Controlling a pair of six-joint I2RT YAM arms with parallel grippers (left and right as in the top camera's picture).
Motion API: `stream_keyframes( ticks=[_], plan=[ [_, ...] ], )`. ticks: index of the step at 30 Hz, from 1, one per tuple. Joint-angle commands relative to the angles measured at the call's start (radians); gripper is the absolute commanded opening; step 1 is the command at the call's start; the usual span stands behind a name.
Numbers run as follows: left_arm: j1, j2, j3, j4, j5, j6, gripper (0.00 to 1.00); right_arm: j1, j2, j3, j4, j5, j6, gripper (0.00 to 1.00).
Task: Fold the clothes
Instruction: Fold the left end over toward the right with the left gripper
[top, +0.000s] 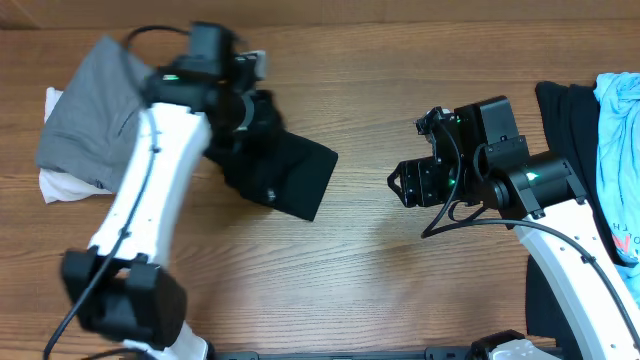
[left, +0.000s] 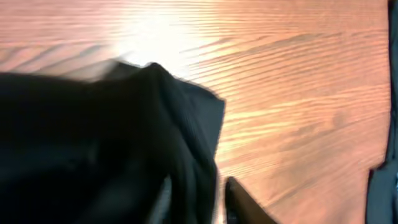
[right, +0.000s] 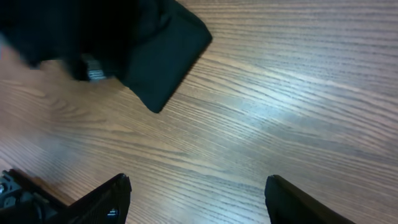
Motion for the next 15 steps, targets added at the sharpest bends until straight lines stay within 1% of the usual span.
stream_keyframes(
  ticks=[1,2,4,5,8,9,12,15],
  plan=[
    [-0.106,0.095,0.021,0.042,-0.082,-0.074,0.43,-0.003,-0.003,0.008,-0.008,0.002,-0.003,0.72],
    [-0.129,0.119,0.021,0.051,-0.096,-0.077,0.49,-0.003,-0.003,0.008,-0.011,0.001,-0.003,0.72],
    [-0.166,0.165,0.021,0.057,-0.126,-0.091,0.66,-0.003,-0.003,0.008,-0.016,0.002,-0.003,0.72],
    [-0.178,0.181,0.021,0.057,-0.127,-0.101,0.77,-0.003,-0.003,0.008,-0.019,0.002,-0.003,0.72],
    [-0.182,0.189,0.026,0.053,-0.124,-0.113,0.8,-0.003,-0.003,0.008,-0.024,0.002,-0.003,0.72],
    [-0.173,0.18,0.038,0.041,-0.124,-0.114,0.85,-0.003,-0.003,0.008,-0.024,0.002,-0.003,0.72],
    [-0.135,0.143,0.111,-0.041,-0.129,-0.116,0.89,-0.003,-0.003,0.008,-0.023,0.002,-0.003,0.72],
    [-0.076,0.093,0.192,-0.13,-0.133,-0.089,0.9,-0.003,-0.002,0.008,-0.02,0.002,-0.003,0.72]
  ],
)
